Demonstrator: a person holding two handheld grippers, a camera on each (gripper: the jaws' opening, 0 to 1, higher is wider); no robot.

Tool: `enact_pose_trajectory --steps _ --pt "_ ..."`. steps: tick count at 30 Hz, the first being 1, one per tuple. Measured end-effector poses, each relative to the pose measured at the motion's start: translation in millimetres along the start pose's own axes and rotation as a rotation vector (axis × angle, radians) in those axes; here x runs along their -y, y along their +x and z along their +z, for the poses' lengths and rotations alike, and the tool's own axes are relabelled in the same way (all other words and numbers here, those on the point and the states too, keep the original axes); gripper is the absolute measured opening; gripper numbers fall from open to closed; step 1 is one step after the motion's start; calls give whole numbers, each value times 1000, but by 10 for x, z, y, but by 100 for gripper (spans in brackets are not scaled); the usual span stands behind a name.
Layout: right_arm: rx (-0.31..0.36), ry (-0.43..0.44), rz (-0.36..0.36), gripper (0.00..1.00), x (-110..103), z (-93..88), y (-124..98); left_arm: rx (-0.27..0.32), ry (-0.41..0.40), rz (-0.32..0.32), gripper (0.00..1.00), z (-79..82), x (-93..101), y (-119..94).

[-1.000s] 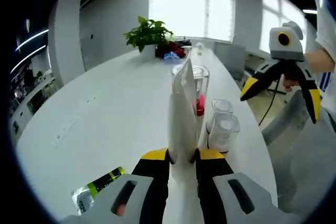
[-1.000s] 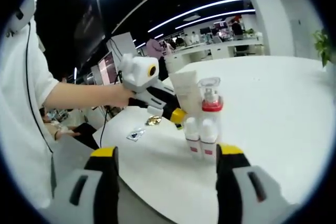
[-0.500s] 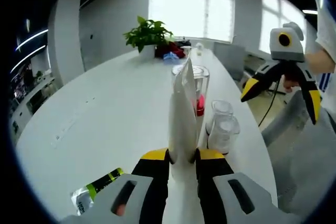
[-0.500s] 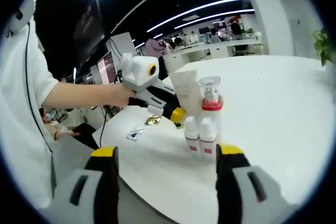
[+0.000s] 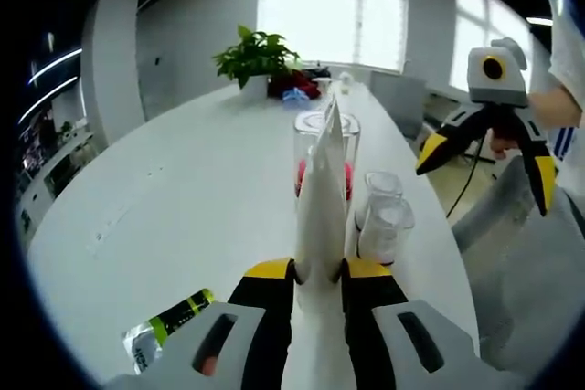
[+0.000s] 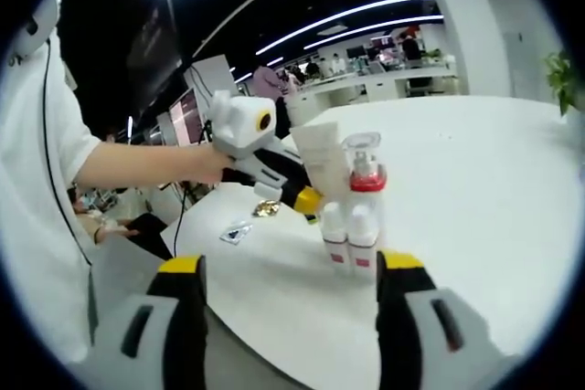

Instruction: Arrange the skincare products in the storage area until every visible bottle or jar stands upright without overlapping.

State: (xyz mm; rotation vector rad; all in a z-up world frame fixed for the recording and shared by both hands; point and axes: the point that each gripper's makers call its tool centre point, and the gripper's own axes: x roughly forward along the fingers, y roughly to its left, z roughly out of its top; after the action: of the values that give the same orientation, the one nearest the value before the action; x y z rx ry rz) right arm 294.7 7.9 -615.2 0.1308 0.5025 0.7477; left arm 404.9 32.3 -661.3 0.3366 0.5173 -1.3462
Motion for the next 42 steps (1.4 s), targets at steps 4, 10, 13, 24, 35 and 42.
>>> enact_pose_trajectory --steps 4,10,13,24,35,42 --pt "0 0 -4 76 6 -2 -13 -30 -3 2 21 -60 3 9" --pt "-2 1 -5 76 3 -3 -14 -36 -11 13 24 -69 -15 -29" --pt "-1 -7 -5 76 -3 7 -10 -39 -13 22 26 -71 -26 -59" --pt "3 -16 -15 80 -10 45 -37 -40 -23 45 34 -58 24 -198" --pt "9 -19 -22 84 -33 76 -34 -38 -66 91 43 -129 128 -436" --pt "15 -17 -26 85 -50 96 -55 -36 -115 129 50 -221 217 -580"
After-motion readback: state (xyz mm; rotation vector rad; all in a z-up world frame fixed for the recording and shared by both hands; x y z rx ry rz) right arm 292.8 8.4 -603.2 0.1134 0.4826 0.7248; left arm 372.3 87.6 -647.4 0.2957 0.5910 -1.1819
